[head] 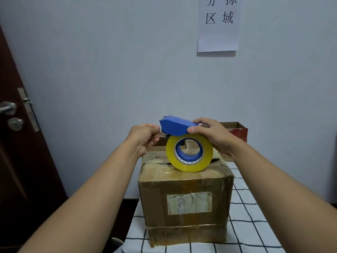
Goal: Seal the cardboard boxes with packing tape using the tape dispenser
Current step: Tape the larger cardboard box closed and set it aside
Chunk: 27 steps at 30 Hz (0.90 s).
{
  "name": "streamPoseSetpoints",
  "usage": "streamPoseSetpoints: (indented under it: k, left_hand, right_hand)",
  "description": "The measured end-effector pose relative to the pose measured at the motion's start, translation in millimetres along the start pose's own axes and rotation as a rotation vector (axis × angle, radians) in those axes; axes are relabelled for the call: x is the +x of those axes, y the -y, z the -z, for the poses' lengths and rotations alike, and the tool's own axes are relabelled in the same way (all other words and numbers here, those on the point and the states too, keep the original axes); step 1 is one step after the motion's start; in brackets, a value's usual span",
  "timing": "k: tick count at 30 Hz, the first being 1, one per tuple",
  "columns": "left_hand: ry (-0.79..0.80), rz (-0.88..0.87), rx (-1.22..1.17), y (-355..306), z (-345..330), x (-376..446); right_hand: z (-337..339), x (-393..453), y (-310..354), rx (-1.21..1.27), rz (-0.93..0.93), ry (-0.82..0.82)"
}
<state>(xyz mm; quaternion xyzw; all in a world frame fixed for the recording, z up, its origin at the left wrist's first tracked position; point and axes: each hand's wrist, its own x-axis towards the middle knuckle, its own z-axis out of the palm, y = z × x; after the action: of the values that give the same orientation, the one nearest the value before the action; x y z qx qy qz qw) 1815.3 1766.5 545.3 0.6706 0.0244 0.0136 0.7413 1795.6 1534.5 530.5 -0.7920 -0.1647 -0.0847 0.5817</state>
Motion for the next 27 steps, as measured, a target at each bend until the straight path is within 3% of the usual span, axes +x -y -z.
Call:
streamPoseSetpoints:
  k: [8,14,18,22,27]
  left_hand:
    - [-0.187,-0.168,0.04,-17.3,33.6,7.9]
    - [-0.282,-0.108,-0.068,3.9,42.1,-3.9]
    - [-0.249,-0.053,-0.218,24.9,25.7,-13.3]
    - [-0.161,-0.156,-0.316,31.8,16.6,-16.3]
    - [-0.026,-0.043,-0.187,52.7,4.7,-7.5]
  right_hand:
    - [11.3,7.0,31.1,-0.05,0.123,0.011]
    - [29.8,5.7,37.0,-0.11,0.137,0.025]
    - [26.1,4.2,28.4,-0.117,0.117,0.039]
    - [27.1,-1.6,18.0,-0.104,0.09,0.098]
    - [31.3,5.1,16.2,-0.087,0.107,0.103]
